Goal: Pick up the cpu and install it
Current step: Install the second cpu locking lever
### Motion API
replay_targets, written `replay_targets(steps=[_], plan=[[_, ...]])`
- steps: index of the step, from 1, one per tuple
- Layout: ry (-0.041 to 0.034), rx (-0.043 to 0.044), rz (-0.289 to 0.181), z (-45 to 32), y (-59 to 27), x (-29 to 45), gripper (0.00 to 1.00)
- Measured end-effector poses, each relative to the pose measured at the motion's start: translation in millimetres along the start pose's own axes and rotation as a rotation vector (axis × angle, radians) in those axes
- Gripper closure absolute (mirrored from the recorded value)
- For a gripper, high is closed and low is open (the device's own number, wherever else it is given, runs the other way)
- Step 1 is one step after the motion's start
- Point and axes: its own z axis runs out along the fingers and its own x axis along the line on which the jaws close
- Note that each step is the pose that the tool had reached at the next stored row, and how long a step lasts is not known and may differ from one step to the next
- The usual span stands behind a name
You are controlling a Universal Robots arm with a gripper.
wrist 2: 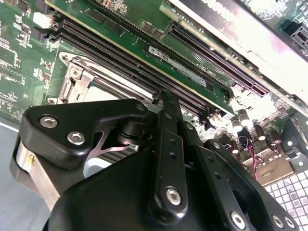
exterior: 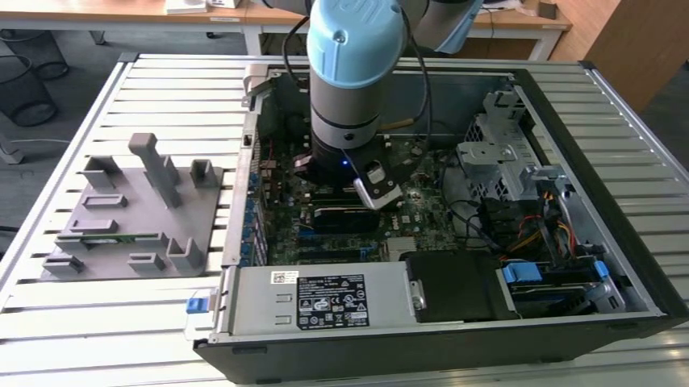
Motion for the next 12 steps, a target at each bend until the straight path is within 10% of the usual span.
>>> replay_targets(steps=[12], plan=[[-0.0002, -0.0163, 0.0, 4.9, -1.1, 4.3, 0.89]])
